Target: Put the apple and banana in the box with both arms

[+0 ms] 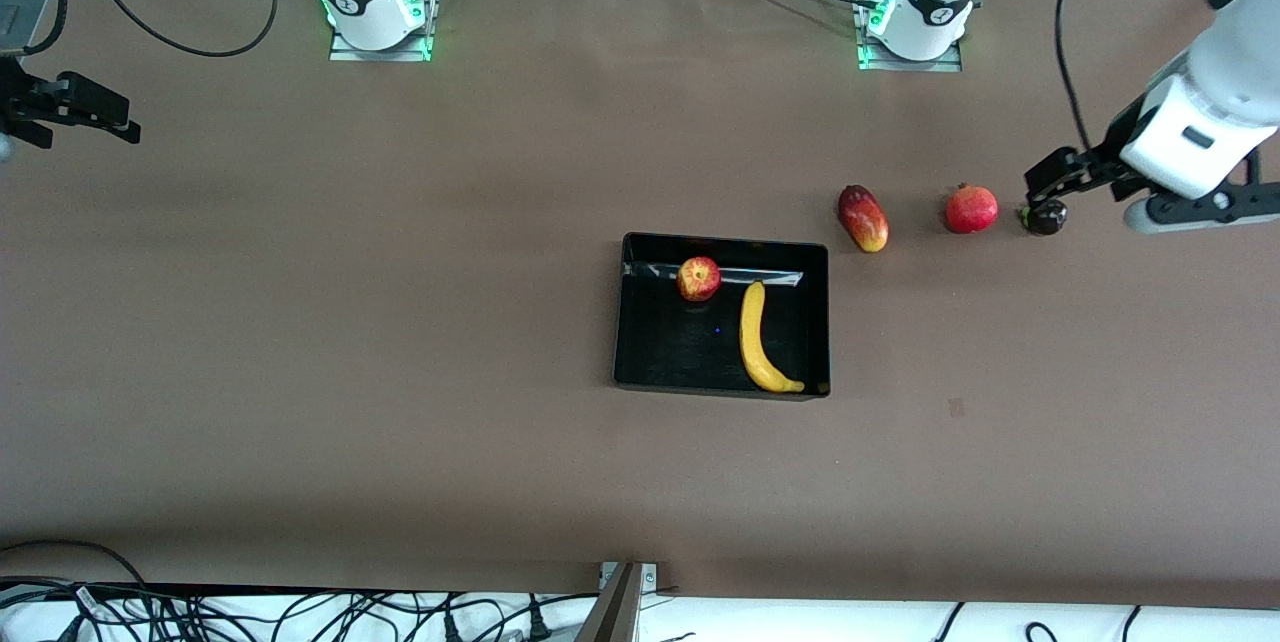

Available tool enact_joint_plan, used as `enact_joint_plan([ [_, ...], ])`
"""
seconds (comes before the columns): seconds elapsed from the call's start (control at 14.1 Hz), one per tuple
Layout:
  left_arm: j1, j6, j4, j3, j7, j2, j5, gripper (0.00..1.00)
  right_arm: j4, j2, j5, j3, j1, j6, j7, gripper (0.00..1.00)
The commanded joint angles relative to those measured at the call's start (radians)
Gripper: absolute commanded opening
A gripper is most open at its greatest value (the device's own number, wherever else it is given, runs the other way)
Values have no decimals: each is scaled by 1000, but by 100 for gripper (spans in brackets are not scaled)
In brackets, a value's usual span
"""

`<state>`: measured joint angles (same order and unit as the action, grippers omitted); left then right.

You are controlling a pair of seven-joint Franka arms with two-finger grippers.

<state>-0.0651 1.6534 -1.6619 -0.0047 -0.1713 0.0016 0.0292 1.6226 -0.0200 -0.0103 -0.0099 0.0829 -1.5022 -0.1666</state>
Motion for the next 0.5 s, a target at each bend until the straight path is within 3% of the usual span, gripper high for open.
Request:
enact_joint_plan([
  [0.0, -24, -12, -35, 61, 97, -69, 6, 100, -9, 0, 7, -2, 1, 14, -5, 100],
  [0.43, -1, -15, -29, 66, 171, -89, 28, 100, -10, 0, 7, -4, 1, 14, -5, 100],
])
